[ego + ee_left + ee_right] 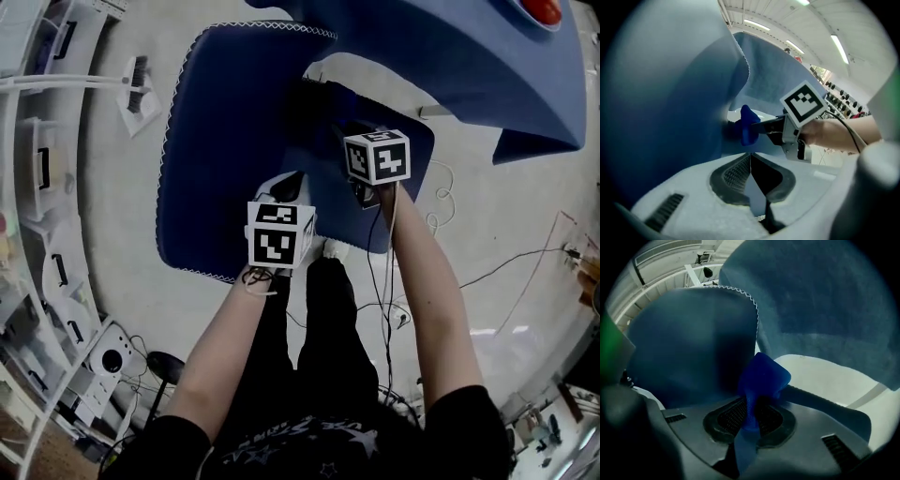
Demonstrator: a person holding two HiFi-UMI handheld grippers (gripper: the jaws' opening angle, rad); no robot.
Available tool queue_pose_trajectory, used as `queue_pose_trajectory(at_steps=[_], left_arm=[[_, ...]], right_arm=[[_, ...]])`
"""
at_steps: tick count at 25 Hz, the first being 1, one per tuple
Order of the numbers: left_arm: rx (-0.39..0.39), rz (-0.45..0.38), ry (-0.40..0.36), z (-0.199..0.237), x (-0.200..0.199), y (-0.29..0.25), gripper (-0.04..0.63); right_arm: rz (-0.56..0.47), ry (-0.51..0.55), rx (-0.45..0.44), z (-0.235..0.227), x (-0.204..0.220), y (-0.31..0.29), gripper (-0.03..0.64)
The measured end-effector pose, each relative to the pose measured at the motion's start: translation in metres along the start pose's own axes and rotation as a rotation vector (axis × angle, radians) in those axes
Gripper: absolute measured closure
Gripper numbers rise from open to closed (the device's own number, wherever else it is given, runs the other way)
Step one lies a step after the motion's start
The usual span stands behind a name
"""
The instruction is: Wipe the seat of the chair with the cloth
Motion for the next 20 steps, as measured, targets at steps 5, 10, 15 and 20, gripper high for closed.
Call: queue_pose_trajectory(at_steps=[5, 10, 15, 20], left_arm=[[0.016, 0.004, 0.017, 0.003, -0.004, -0.007, 0.574], [0.054, 0.011, -0.029, -0.004, 0.002, -0.005, 0.574], [0.079, 0.033, -0.064, -0.010, 0.007, -0.007, 0.574], [0.089, 0.052, -0.034, -0.017, 0.018, -0.012, 0.574]], right_arm=[[0.039, -0.017, -0.025, 0.004, -0.004, -0.040, 0.561], [0.100, -0.056, 0.032, 0.004, 0.014, -0.059, 0.561], [0.091, -0.014, 0.085, -0.010, 0.017, -0.052, 0.561], [0.094, -0.032, 0.108, -0.029, 0.032, -0.036, 0.562]])
Point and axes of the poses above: the fingertips, and each gripper's own axes: y backward along the fingers, z to its left, x out of its underside, the point moved 2 cm from there along y, backward along the fingers, and after that the axes turned 4 degrees about y, right-handed, at the moved point
